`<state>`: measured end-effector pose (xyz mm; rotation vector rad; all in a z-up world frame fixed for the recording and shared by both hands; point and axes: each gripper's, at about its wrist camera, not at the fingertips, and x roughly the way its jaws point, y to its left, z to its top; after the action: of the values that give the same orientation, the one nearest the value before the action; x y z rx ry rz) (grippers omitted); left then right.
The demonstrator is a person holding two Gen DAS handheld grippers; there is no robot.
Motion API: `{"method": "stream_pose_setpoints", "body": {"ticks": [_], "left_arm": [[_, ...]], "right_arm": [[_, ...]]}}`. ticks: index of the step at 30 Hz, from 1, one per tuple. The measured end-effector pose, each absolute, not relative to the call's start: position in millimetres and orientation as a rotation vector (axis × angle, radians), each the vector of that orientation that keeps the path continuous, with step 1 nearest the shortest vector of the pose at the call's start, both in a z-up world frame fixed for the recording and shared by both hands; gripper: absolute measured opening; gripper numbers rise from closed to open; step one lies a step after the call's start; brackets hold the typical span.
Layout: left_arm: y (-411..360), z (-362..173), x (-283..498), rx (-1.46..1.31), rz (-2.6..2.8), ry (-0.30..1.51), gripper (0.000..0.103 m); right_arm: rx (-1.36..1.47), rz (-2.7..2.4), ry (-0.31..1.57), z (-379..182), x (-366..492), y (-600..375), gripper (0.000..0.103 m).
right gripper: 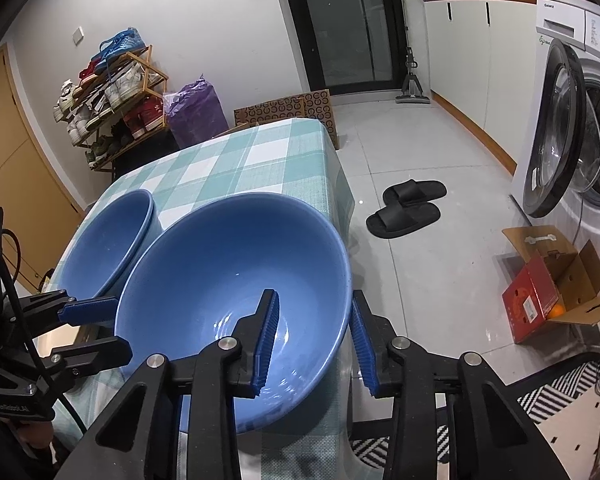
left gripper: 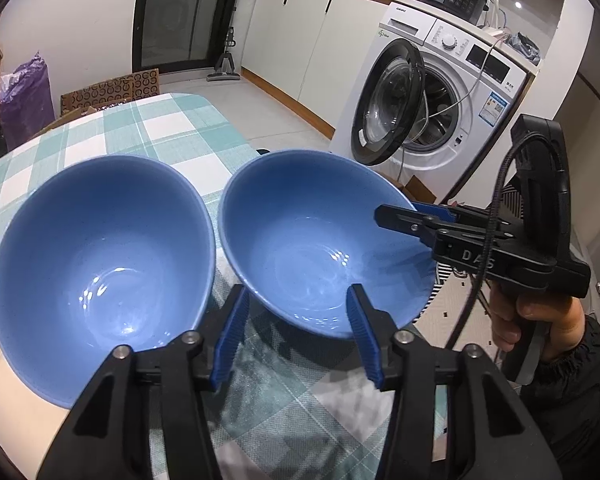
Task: Organize plates and bowls
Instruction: 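Close the right gripper on the bowl rim while the left gripper grips the opposite rim, then lift the nested blue bowls with both grippers off the table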
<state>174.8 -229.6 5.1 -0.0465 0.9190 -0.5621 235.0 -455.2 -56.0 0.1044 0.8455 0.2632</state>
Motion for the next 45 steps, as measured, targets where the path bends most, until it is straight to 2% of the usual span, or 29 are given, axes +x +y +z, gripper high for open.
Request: {"method": "stream_pose_setpoints", "body": {"ticks": [5,34,45], "left_arm": [[-228,5,176,-0.047,-0.564,0.918,0.041],[-227,23,160,-0.018,-0.571,0.851,0.041],[-216,37,153,-0.020,-0.559,0.800,0.041]], "right_arm": [[0.108,0.260,0.843,-57,233,-457,0.034],[0.083,0.238,0.797,-46,205,-460,0.034],[0.052,0.240,0.733,-23,193,-451,0.034]]}}
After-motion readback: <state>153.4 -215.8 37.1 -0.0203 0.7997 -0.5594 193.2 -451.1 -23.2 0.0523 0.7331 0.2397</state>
